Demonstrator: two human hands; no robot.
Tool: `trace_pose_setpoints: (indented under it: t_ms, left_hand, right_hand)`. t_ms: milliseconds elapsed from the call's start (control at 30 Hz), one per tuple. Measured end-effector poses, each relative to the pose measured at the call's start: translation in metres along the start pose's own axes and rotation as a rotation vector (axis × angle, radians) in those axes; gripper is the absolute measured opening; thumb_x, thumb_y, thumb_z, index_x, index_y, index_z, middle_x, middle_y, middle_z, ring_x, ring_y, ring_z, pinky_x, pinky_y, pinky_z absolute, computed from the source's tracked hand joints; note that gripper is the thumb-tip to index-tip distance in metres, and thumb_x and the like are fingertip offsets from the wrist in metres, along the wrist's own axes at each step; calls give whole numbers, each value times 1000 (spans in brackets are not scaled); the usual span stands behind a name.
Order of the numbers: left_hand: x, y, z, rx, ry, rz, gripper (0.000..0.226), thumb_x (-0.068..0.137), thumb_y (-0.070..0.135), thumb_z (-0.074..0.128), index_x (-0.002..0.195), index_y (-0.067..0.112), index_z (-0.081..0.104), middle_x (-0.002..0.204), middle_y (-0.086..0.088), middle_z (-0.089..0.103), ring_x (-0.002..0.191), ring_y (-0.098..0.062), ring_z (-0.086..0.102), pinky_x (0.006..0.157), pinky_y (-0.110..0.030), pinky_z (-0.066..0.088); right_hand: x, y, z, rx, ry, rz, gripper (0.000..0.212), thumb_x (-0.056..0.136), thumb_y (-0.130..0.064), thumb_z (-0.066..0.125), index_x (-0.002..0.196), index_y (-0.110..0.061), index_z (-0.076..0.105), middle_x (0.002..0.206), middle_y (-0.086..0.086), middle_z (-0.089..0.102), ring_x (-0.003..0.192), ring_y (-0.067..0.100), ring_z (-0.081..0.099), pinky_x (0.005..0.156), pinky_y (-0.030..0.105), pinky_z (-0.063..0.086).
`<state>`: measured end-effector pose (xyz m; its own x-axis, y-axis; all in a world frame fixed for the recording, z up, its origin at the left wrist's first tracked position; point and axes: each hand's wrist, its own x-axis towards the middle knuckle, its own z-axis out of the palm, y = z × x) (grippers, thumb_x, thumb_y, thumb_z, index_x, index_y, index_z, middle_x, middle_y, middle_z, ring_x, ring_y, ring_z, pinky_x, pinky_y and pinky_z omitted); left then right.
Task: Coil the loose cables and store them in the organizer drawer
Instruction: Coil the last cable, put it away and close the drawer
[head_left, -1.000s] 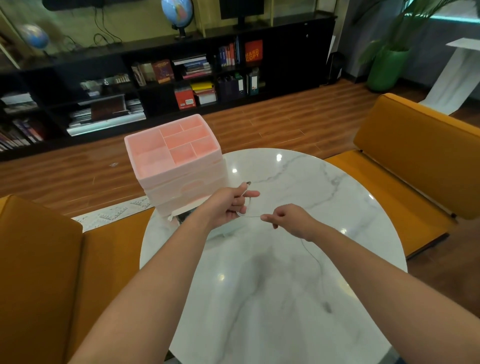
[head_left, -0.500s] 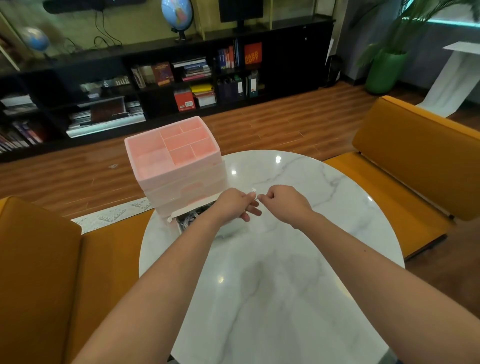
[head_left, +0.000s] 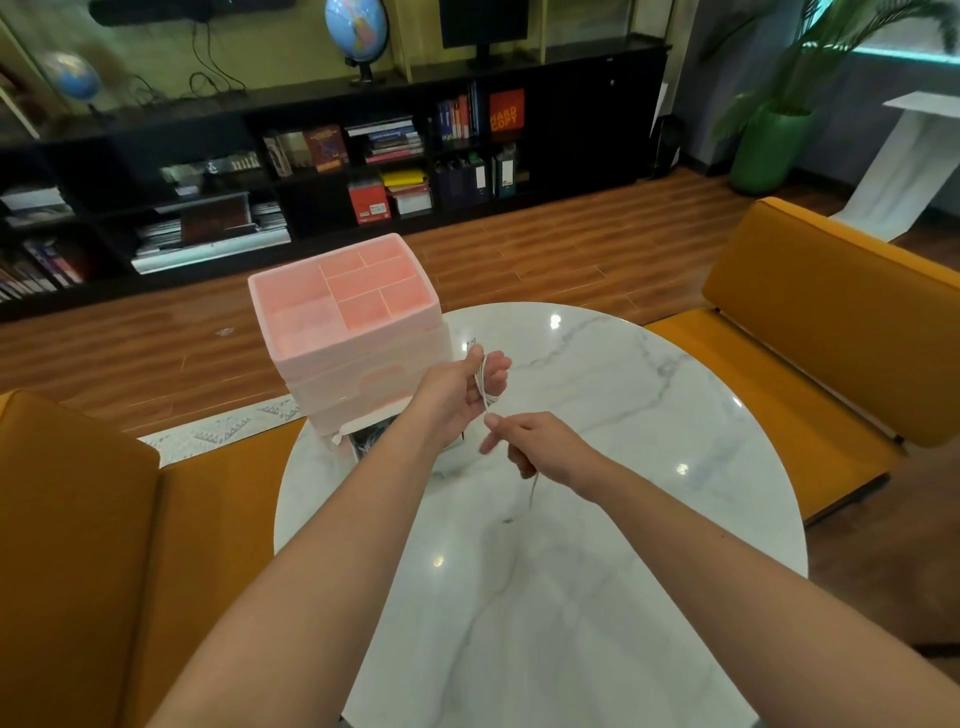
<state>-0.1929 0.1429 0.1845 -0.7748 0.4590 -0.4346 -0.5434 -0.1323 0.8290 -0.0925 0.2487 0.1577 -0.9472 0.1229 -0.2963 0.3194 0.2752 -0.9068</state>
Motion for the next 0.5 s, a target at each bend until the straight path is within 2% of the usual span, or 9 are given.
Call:
trace_pose_setpoints:
  t_ms: [67,100,167,233,333,400,500]
  left_hand:
    - [2,2,-3,-64,-32,-30,41,101,30,50,124,-2,60,60,5,60,55,-6,57,73,-21,56]
    - [0,5,-3,-72,-50,-46,40,101,29,50,125,-2,60,55,7,51,55,-5,48,67,-20,55]
    - [-5,9,-4,-5,-82,-86,36,102,29,48,122,2,62,50,8,40,61,-8,38,51,-16,50]
    - [-11,11,-4,155,-104,-135,35,102,31,47,119,6,64,50,8,37,66,-9,43,45,-14,45]
    - [-13,9,-7,338,-122,-171,37,102,33,47,119,6,65,53,8,45,69,-9,51,42,-14,42]
    - [-14,8,-8,422,-143,-163,40,102,32,46,120,2,65,60,7,55,62,-7,54,44,-13,43]
    - [-17,8,-7,475,-183,-106,40,103,34,45,117,4,66,58,8,54,60,-8,49,45,-13,43]
  right_hand:
    - [2,3,-6,-106,48,84,61,87,-65,52,64,-11,68,56,6,51,54,16,48,60,27,41]
    - [3,5,-11,-173,81,126,64,83,-70,53,58,-12,63,56,7,54,55,17,49,58,27,39]
    - [6,8,-21,-257,122,157,64,79,-72,56,57,-12,58,57,6,53,54,17,47,56,27,36]
    - [7,8,-31,-291,88,118,53,83,-64,59,65,-14,62,63,3,50,57,15,44,55,25,34]
    - [10,3,-44,-364,-24,44,30,97,-39,54,99,-17,73,86,-4,60,73,8,50,64,19,36]
    - [15,0,-50,-422,-41,11,28,101,-27,48,115,-15,69,106,-4,60,93,10,52,77,20,36]
    - [19,-5,-53,-527,-75,8,30,103,-22,43,120,-16,67,105,-3,54,93,14,50,78,23,38]
